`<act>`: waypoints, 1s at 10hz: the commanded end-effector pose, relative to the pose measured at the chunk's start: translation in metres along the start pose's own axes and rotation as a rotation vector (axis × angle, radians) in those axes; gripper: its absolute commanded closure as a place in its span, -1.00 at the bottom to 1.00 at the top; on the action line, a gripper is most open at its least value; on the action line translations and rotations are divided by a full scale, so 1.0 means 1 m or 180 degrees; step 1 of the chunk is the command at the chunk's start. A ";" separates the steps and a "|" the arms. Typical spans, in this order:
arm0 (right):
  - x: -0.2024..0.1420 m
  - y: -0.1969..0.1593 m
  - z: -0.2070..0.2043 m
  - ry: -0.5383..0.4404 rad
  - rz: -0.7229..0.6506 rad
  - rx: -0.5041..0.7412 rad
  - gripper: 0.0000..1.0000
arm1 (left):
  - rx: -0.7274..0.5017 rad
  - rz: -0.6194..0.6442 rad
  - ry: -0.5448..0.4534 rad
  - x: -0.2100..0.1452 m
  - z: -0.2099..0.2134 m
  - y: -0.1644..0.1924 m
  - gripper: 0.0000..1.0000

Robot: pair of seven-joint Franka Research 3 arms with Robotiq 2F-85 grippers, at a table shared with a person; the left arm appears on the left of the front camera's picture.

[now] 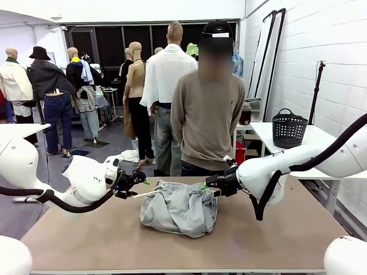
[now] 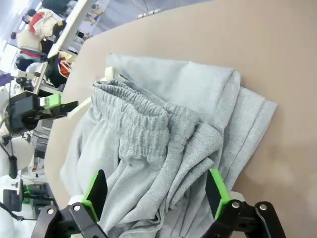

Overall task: Fold the training pants.
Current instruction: Fold the Training pants in half.

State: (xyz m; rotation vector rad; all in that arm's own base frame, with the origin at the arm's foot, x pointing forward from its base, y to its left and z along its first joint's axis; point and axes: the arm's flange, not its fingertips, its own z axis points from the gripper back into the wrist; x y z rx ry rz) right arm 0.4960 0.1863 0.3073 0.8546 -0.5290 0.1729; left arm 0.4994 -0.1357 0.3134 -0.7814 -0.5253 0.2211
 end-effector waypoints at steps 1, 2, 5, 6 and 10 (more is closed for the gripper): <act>-0.001 0.005 0.012 0.0017 -0.0029 -0.0049 -1.00 | -0.0061 0.0031 -0.0139 -0.003 0.016 -0.008 -1.00; -0.003 0.006 0.014 0.0025 -0.0013 -0.0053 -1.00 | -0.0092 -0.0016 -0.0162 -0.004 0.018 -0.013 -1.00; 0.001 0.002 0.009 -0.0027 0.0005 0.0010 -1.00 | -0.0096 -0.0054 -0.0090 0.002 0.012 -0.014 -1.00; 0.001 0.002 0.009 -0.0027 0.0005 0.0010 -1.00 | -0.0096 -0.0054 -0.0090 0.002 0.012 -0.014 -1.00; 0.001 0.002 0.009 -0.0027 0.0005 0.0010 -1.00 | -0.0096 -0.0054 -0.0090 0.002 0.012 -0.014 -1.00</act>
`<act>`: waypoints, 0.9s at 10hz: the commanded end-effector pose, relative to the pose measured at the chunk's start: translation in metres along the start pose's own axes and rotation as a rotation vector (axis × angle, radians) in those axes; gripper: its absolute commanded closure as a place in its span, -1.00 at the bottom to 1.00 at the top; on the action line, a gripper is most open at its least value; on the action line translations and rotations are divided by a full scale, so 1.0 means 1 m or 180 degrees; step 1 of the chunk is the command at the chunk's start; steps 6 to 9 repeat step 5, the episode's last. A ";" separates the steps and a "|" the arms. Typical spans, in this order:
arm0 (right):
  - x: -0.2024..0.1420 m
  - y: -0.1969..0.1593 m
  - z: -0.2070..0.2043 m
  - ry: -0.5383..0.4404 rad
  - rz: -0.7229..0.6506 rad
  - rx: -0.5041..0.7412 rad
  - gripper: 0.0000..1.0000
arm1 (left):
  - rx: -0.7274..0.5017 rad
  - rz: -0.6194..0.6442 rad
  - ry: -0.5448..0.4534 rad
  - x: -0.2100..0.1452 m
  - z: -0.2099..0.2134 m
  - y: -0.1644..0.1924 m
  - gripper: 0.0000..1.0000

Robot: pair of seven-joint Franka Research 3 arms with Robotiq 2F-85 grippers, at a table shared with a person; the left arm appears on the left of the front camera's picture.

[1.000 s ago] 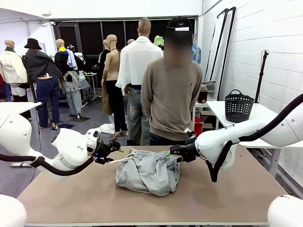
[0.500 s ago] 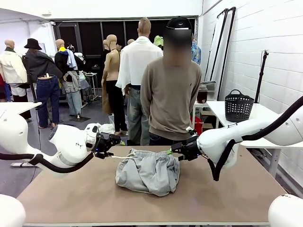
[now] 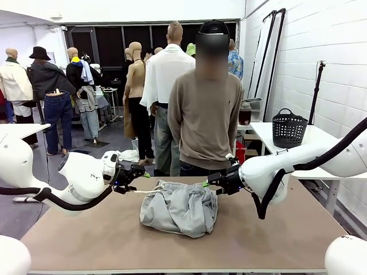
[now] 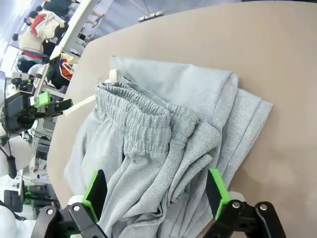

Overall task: Fold the training pants.
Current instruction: Fold the Training pants in half.

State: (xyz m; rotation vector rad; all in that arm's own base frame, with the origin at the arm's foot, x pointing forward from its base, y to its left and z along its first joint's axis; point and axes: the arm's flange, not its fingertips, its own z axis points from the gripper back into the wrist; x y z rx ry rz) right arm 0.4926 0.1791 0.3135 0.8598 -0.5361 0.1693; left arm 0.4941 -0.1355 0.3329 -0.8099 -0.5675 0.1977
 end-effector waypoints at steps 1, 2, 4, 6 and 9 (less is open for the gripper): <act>0.000 0.001 -0.001 0.0000 0.0009 -0.0003 -1.00 | 0.0029 0.0031 -0.0001 0.000 -0.002 0.000 -1.00; 0.000 0.001 -0.001 0.0000 0.0009 -0.0003 -1.00 | 0.0029 0.0031 -0.0001 0.000 -0.002 0.000 -1.00; 0.000 0.001 -0.001 0.0000 0.0009 -0.0003 -1.00 | 0.0029 0.0031 -0.0001 0.000 -0.002 0.000 -1.00; 0.000 0.001 -0.001 0.0000 0.0009 -0.0003 -1.00 | 0.0029 0.0031 -0.0001 0.000 -0.002 0.000 -1.00; 0.000 0.001 -0.001 0.0000 0.0009 -0.0003 -1.00 | 0.0029 0.0031 -0.0001 0.000 -0.002 0.000 -1.00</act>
